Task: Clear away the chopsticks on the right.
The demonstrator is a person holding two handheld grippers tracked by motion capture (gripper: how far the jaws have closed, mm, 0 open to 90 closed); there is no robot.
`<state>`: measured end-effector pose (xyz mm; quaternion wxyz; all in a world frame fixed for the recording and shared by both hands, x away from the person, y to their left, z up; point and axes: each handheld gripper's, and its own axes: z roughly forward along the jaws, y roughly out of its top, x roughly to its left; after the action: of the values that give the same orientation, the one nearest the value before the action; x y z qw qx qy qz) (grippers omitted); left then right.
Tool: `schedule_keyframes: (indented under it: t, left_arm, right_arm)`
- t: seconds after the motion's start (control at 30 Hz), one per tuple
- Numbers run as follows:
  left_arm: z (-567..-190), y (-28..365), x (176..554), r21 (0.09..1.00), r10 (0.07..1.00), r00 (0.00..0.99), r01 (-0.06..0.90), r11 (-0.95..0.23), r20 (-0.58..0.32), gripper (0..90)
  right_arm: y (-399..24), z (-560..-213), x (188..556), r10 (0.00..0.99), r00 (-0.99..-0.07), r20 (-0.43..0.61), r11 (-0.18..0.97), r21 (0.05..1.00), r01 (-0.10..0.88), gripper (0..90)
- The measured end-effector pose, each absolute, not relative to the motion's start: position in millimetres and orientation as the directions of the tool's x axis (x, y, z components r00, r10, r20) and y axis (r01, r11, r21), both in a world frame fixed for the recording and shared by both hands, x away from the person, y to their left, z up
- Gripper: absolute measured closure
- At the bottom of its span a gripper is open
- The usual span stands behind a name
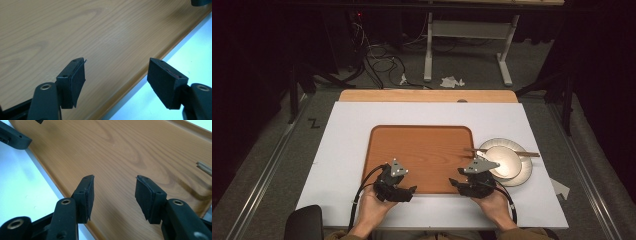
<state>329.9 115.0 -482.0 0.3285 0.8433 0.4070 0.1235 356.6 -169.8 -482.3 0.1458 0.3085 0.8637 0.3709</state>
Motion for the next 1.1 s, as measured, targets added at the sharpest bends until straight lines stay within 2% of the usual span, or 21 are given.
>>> schedule_keyframes:
  t: [0.6, 0.93, 1.1]
  left_arm:
    - [-482.1, 114.4, 329.9, 0.656, 0.769, 0.637, 0.604, -0.451, -0.058, 30.4]
    - [-482.1, 115.4, 331.0, 0.657, 0.771, 0.635, 0.605, -0.450, -0.057, 30.0]
    - [-480.7, 115.7, 330.9, 0.665, 0.773, 0.632, 0.600, -0.444, -0.054, 29.9]
  right_arm:
    - [-173.4, -471.7, 348.1, 0.619, -0.785, -0.031, 0.530, 0.754, 0.388, 47.9]
    - [-184.4, -458.2, 342.2, 0.618, -0.786, -0.018, 0.523, 0.756, 0.394, 52.5]
    - [-199.7, -452.0, 341.7, 0.614, -0.789, 0.032, 0.511, 0.746, 0.428, 56.9]
